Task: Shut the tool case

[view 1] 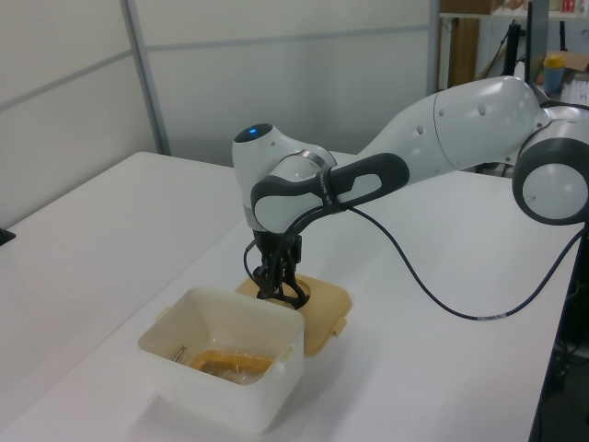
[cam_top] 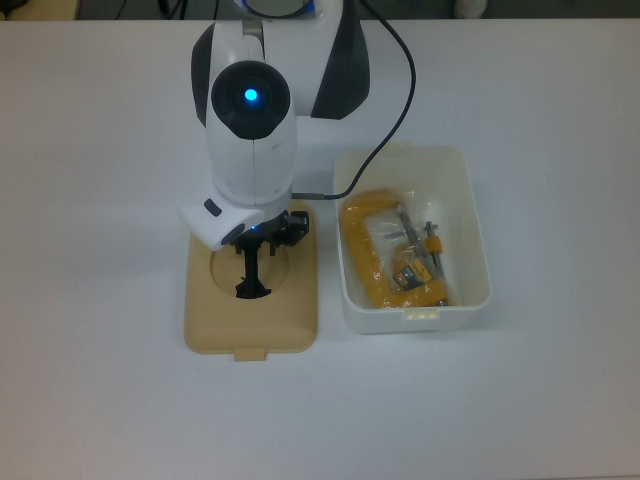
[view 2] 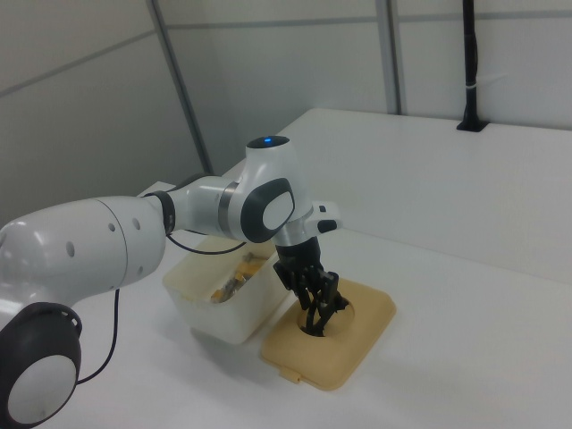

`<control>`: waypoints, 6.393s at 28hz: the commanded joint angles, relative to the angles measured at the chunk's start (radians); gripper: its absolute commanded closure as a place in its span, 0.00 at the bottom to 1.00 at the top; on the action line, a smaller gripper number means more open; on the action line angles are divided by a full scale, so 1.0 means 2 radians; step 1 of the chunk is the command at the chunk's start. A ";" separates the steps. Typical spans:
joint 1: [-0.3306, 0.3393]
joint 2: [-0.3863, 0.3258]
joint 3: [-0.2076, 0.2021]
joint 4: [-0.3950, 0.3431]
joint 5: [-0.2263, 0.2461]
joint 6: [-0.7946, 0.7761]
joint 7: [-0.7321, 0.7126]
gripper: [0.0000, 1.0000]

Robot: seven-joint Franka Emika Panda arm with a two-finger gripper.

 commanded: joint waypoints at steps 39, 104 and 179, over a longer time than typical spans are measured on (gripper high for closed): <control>-0.029 -0.104 0.001 0.048 0.024 -0.143 -0.060 1.00; 0.136 -0.076 0.001 0.077 0.024 -0.105 0.072 1.00; 0.005 -0.230 -0.005 0.005 0.041 -0.259 -0.096 0.00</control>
